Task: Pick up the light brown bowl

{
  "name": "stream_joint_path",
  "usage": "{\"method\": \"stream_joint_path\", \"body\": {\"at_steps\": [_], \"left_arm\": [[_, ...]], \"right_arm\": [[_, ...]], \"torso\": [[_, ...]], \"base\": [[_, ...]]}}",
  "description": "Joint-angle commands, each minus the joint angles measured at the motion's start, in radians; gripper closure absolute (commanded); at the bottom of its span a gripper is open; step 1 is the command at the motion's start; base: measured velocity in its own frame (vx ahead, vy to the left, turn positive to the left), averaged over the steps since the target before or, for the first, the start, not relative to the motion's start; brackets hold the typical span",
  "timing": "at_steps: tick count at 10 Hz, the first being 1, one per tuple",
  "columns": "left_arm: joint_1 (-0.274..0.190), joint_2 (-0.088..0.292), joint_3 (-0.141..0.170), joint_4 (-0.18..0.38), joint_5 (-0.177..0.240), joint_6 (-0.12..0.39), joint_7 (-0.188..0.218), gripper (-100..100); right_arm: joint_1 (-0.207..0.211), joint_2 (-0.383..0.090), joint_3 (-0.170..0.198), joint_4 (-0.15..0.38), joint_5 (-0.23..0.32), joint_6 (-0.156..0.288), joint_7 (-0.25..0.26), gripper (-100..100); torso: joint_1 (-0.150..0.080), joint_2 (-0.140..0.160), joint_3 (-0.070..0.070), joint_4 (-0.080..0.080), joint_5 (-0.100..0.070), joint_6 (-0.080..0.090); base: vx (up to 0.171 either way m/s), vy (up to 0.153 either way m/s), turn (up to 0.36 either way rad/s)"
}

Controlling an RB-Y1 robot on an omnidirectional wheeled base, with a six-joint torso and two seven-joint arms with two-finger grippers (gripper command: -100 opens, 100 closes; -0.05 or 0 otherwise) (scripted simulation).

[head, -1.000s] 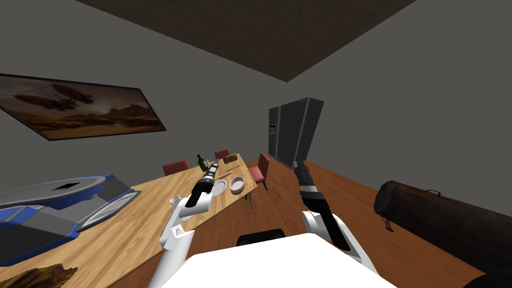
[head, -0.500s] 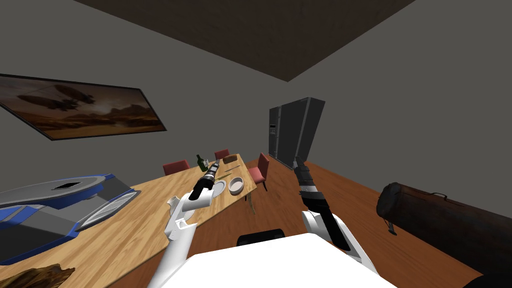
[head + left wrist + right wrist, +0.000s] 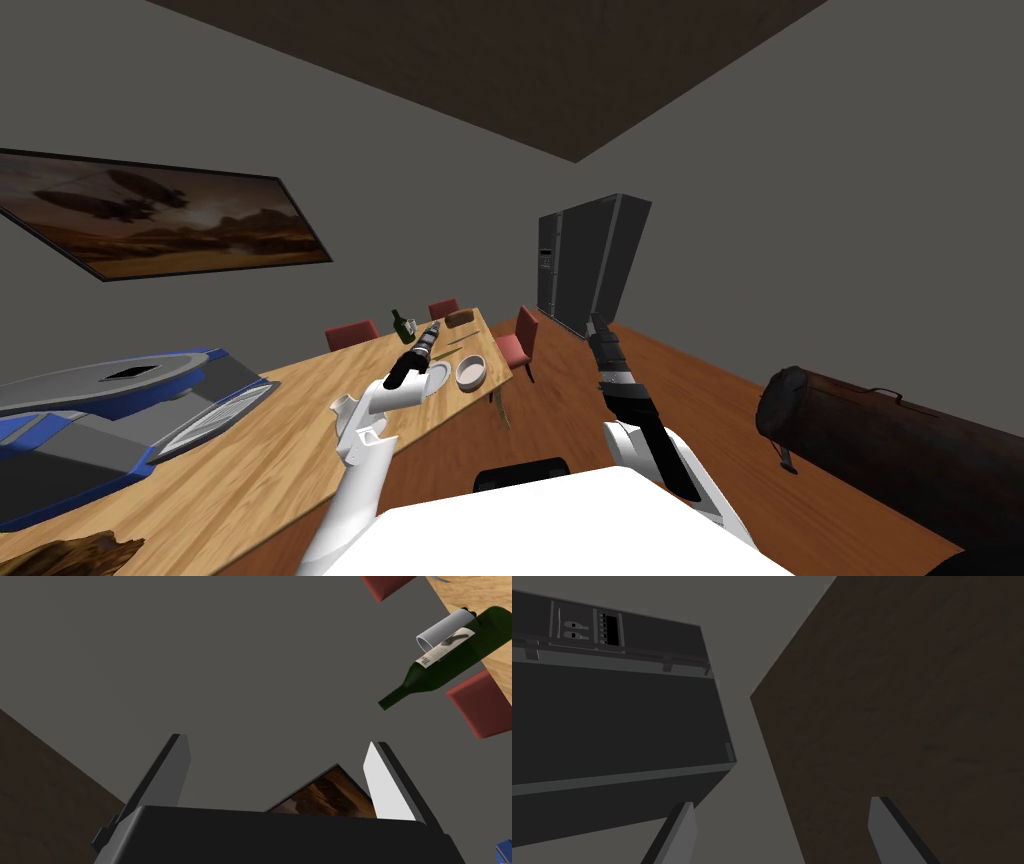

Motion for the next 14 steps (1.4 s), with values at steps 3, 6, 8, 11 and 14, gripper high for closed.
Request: {"method": "stream_joint_path", "body": {"at_steps": [3, 6, 8, 11, 14], "left_arm": [[-0.039, 0.002, 0.012, 0.044, 0.006, 0.109, -0.021, -100], [-0.063, 0.005, 0.02, 0.074, 0.013, 0.182, -0.032, -100], [-0.086, 0.008, 0.027, 0.106, 0.021, 0.232, -0.041, -100], [-0.107, 0.011, 0.034, 0.137, 0.031, 0.322, -0.049, -100], [-0.143, 0.018, 0.047, 0.201, 0.052, 0.409, -0.061, -100]], "right_arm": [[0.0, 0.0, 0.0, 0.0, 0.0, 0.0, 0.0, 0], [0.0, 0.0, 0.0, 0.0, 0.0, 0.0, 0.0, 0], [0.0, 0.0, 0.0, 0.0, 0.0, 0.0, 0.0, 0], [0.0, 0.0, 0.0, 0.0, 0.0, 0.0, 0.0, 0], [0.0, 0.0, 0.0, 0.0, 0.0, 0.0, 0.0, 0]], "torso": [[-0.001, -0.001, 0.0, 0.0, 0.0, 0.0], [0.0, 0.0, 0.0, 0.0, 0.0, 0.0], [0.001, 0.0, 0.0, 0.0, 0.0, 0.0], [0.0, -0.001, 0.0, 0.0, 0.0, 0.0], [0.0, 0.0, 0.0, 0.0, 0.0, 0.0]], "base": [[0.025, -0.03, 0.004], [0.014, -0.019, -0.001], [0.015, -0.013, -0.002], [0.022, -0.02, -0.008], [0.024, -0.022, -0.014]]}}
